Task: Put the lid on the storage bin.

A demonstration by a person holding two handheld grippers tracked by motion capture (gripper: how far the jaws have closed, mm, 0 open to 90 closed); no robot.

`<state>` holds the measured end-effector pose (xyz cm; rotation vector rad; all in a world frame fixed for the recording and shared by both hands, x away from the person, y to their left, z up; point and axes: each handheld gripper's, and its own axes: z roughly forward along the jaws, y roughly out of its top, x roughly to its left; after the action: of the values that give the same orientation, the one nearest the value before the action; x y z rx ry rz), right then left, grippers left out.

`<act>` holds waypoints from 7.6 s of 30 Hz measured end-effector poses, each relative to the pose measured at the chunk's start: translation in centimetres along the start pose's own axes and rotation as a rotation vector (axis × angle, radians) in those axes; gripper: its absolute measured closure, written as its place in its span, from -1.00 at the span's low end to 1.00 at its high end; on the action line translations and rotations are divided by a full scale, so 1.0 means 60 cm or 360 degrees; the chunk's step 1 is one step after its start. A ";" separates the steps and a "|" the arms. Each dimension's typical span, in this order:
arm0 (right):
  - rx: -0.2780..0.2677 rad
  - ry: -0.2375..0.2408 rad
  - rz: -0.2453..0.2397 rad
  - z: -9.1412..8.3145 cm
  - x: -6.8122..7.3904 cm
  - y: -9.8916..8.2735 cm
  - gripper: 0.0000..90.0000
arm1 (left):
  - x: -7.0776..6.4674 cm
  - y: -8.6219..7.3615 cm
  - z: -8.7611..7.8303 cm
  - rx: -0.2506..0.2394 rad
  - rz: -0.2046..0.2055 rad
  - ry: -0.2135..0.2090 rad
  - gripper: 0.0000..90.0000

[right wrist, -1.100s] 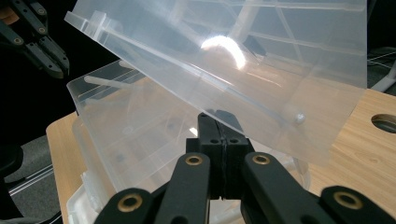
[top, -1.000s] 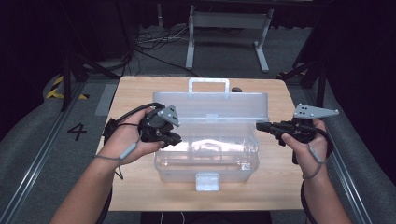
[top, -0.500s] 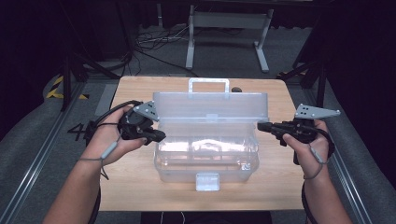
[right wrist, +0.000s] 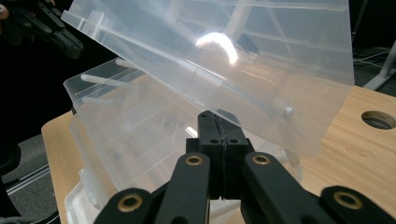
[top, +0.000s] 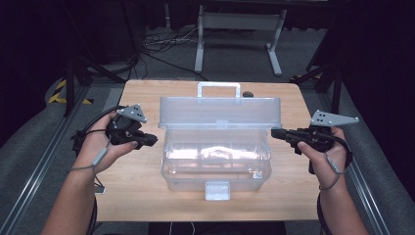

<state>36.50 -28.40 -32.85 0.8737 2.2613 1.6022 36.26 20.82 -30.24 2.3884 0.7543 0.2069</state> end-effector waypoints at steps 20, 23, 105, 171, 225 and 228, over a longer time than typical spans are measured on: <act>0.0025 -0.0016 -0.0028 0.003 0.004 -0.001 1.00 | 0.073 -0.053 0.055 -0.0037 -0.0355 0.0092 0.88; 0.0026 -0.0014 -0.0028 0.003 0.004 -0.001 1.00 | 0.079 -0.057 0.063 -0.0044 -0.0382 0.0113 0.86; 0.0650 0.0067 -0.0073 0.004 0.038 -0.036 1.00 | 0.149 -0.114 0.144 0.0124 -0.0572 0.0252 -0.18; 0.1073 0.0115 -0.0146 0.023 0.044 -0.072 1.00 | 0.163 -0.108 0.162 0.0142 -0.0586 0.0216 -0.24; 0.0311 0.0006 -0.0101 -0.029 -0.021 0.011 0.86 | 0.118 -0.183 0.121 0.0063 -0.0666 0.0275 -0.26; 0.0247 -0.0052 -0.0067 -0.031 -0.034 0.011 0.75 | 0.116 -0.184 0.120 0.0056 -0.0672 0.0280 -0.26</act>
<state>37.39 -30.88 -31.88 0.8758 2.3895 1.3999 39.12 28.20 -42.90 2.1994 1.3307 0.2296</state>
